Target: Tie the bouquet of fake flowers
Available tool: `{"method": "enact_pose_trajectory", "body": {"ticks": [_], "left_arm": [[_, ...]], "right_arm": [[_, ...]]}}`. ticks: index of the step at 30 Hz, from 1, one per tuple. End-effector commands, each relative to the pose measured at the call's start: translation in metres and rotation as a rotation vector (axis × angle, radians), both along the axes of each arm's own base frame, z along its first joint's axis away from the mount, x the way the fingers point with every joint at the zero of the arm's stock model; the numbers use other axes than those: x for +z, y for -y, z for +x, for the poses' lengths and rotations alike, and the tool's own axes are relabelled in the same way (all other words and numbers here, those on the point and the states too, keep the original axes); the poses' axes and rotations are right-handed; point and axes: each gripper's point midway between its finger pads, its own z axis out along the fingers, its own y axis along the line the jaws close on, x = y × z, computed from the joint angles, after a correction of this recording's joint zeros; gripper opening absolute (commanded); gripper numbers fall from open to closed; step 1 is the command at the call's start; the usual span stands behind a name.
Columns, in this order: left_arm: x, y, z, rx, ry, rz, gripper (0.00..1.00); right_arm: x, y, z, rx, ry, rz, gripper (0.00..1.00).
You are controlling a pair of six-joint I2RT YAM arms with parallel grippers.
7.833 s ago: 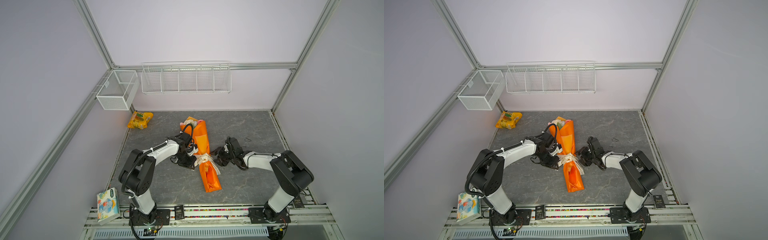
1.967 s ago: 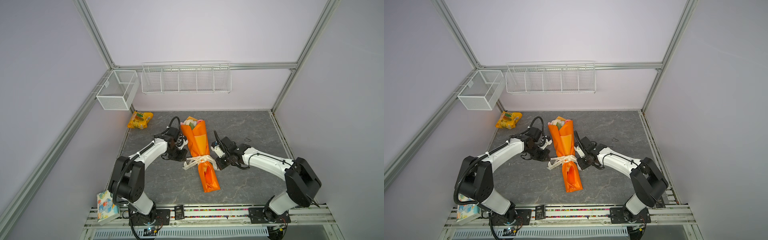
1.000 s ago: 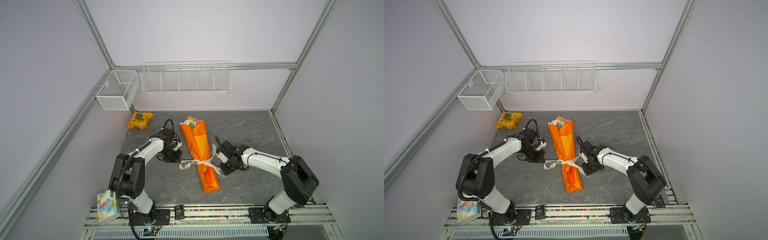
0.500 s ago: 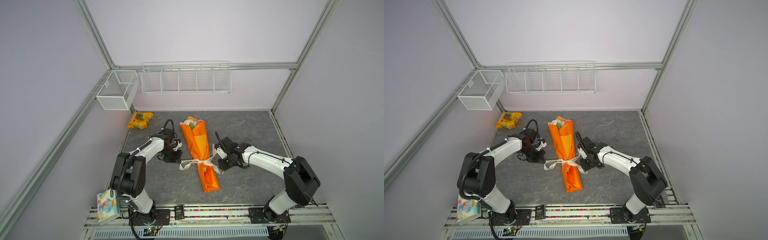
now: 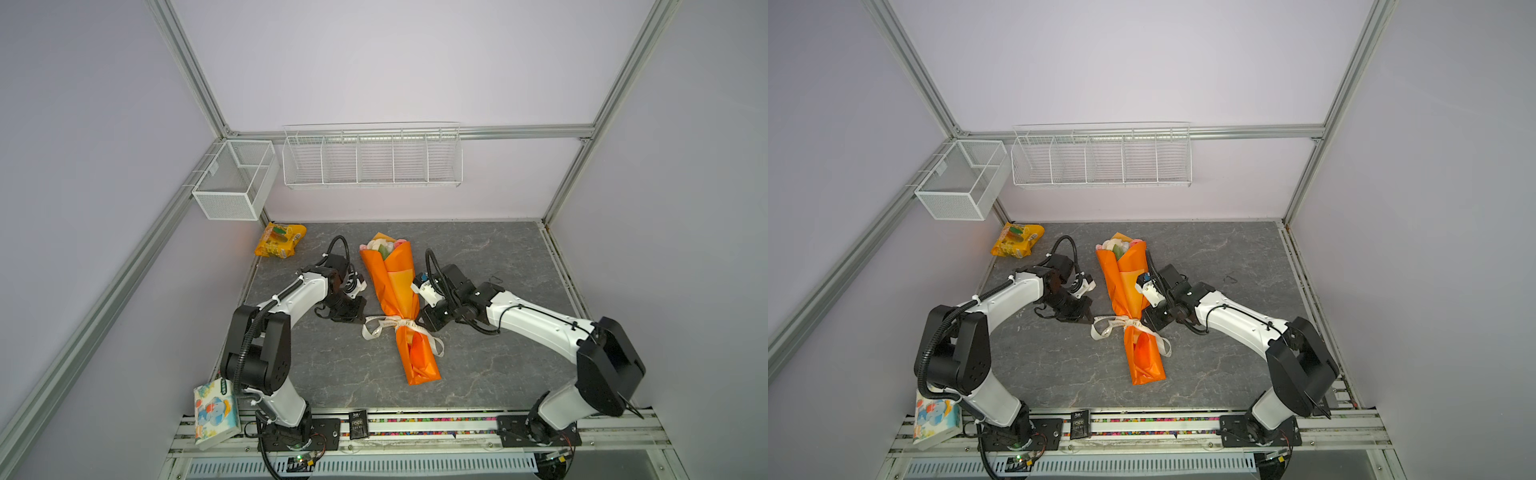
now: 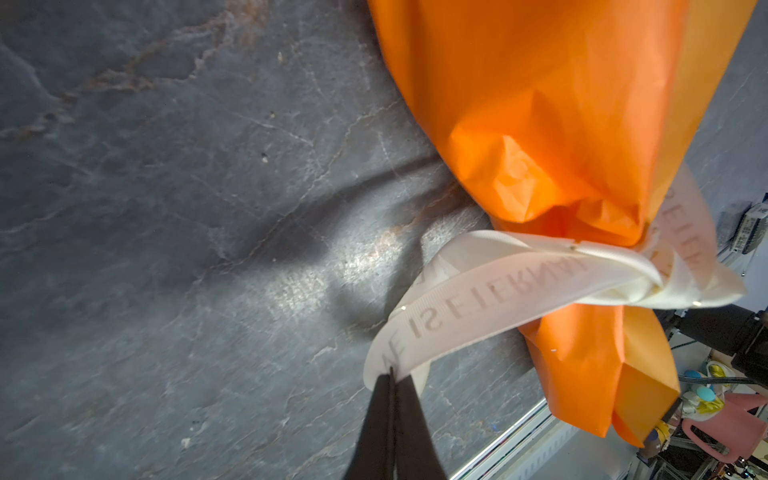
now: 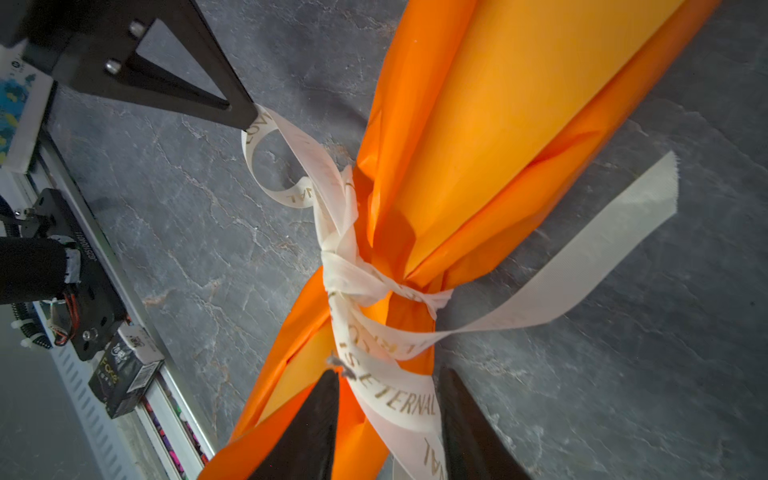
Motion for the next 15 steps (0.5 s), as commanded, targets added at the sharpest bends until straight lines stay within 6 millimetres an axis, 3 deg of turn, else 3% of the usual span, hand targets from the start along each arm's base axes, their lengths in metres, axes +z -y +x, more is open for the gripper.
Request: {"method": "enact_pose_trajectory", "body": {"ticks": [1, 4, 8, 9, 12, 15], "left_arm": [[0.009, 0.002, 0.002, -0.021, 0.017, -0.015, 0.0], [0.008, 0.002, 0.001, -0.022, 0.012, -0.015, 0.0], [0.008, 0.001, 0.001, -0.024, 0.015, -0.01, 0.0], [0.007, 0.0, 0.0, -0.025, 0.012, -0.008, 0.0], [0.008, 0.0, 0.0, -0.024, 0.013, -0.004, 0.0], [0.004, -0.007, 0.001, -0.015, 0.016, 0.039, 0.0]], "right_arm": [[0.0, -0.016, -0.005, 0.058, -0.025, 0.044, 0.41], [-0.007, -0.017, -0.005, 0.05, -0.048, 0.034, 0.31], [-0.012, -0.017, -0.009, 0.053, -0.071, 0.034, 0.27], [-0.013, -0.016, -0.01, 0.055, -0.071, 0.027, 0.2], [-0.016, -0.008, -0.008, 0.035, -0.049, -0.003, 0.07], [-0.024, 0.01, 0.003, -0.039, -0.008, -0.101, 0.07]]}}
